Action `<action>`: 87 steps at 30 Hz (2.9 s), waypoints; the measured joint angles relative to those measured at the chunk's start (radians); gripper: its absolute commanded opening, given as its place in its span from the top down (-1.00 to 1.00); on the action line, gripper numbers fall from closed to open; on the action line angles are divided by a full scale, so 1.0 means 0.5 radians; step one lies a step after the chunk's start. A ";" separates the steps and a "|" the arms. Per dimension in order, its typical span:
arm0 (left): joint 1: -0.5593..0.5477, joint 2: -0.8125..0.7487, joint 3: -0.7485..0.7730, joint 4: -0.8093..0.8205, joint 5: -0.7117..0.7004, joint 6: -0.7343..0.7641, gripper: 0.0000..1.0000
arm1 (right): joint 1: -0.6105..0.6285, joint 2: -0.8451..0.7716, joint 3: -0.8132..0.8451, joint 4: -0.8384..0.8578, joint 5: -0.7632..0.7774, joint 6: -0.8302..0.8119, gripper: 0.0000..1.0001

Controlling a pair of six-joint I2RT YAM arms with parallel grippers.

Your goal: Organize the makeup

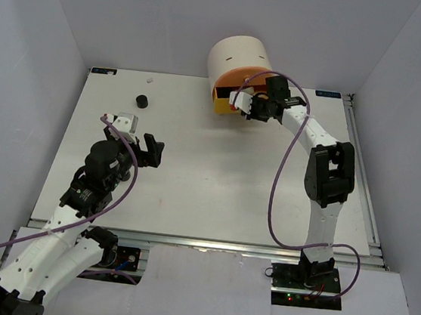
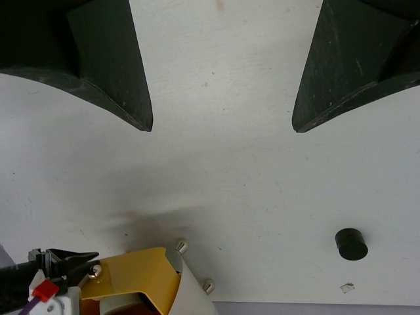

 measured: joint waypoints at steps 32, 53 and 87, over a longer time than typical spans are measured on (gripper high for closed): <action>0.025 0.013 0.000 0.013 0.031 0.000 -0.96 | 0.091 -0.340 -0.790 1.180 0.331 1.793 -0.57; 0.137 0.077 -0.001 0.030 0.037 0.001 -0.96 | -0.098 0.302 -0.515 1.637 0.142 3.560 -0.28; 0.241 0.178 -0.006 0.042 0.036 0.002 -0.96 | -0.168 0.528 -0.327 1.847 0.113 4.070 -0.05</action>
